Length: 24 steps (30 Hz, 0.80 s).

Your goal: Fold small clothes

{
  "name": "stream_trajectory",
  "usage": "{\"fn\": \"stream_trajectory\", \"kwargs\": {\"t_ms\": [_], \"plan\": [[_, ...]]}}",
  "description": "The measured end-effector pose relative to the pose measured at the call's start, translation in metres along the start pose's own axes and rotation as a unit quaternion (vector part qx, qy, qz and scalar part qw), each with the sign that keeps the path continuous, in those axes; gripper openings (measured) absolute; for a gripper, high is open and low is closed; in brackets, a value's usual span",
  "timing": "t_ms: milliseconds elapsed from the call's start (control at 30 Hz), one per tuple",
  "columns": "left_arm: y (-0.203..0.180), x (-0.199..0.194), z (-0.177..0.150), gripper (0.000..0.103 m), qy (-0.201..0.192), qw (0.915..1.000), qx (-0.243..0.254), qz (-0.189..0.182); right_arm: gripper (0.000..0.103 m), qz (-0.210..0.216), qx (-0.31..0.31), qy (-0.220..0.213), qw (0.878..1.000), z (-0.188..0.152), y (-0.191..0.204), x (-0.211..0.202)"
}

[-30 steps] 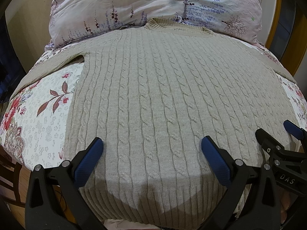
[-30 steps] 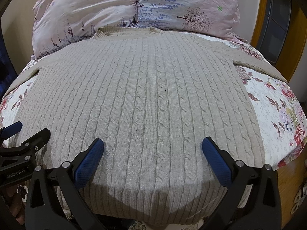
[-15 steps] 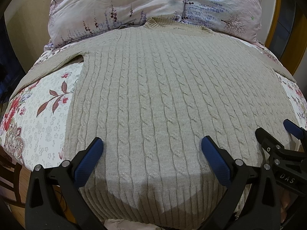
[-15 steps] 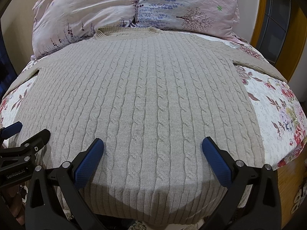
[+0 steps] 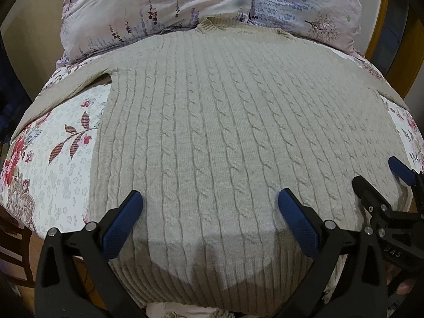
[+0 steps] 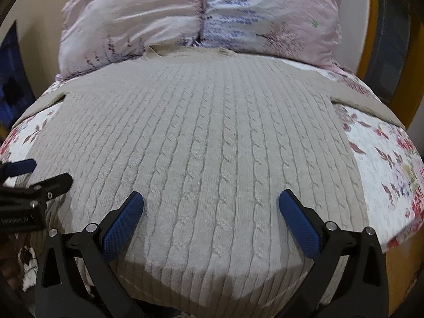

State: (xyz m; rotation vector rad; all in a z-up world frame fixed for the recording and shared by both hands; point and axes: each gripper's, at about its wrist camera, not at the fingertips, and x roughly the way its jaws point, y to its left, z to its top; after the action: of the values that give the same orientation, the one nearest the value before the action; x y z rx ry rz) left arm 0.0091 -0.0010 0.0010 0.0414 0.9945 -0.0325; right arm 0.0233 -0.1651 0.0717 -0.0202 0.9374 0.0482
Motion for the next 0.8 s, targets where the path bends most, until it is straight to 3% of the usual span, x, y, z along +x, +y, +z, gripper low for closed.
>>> {"fn": "stream_trajectory", "kwargs": {"t_ms": [200, 400, 567, 633, 733, 800], "plan": [[0.0, 0.0, 0.009, 0.101, -0.001, 0.9998, 0.017, 0.009, 0.102, 0.024, -0.005, -0.007, 1.0, 0.01, -0.013, 0.002], [0.017, -0.01, 0.037, 0.101, -0.051, 0.9987, 0.01, 0.003, 0.102, 0.025, 0.138, -0.028, 0.99, 0.057, -0.107, 0.001], [0.031, -0.002, 0.079, 0.101, -0.063, 0.998, 0.008, 0.0, 0.098, 0.027, 0.321, -0.024, 0.946, 0.085, -0.224, 0.02], [0.032, 0.004, 0.096, 0.101, -0.063, 0.9978, 0.019, 0.003, 0.081, 0.016, 0.387, -0.014, 0.922, 0.09, -0.267, 0.032], [0.034, 0.014, 0.115, 0.101, -0.055, 0.9979, 0.034, -0.006, 0.07, -0.005, 0.462, 0.006, 0.887, 0.086, -0.317, 0.048], [0.038, 0.02, 0.124, 0.101, -0.052, 0.998, 0.03, -0.019, 0.064, -0.006, 0.491, 0.012, 0.871, 0.084, -0.336, 0.058]]}}
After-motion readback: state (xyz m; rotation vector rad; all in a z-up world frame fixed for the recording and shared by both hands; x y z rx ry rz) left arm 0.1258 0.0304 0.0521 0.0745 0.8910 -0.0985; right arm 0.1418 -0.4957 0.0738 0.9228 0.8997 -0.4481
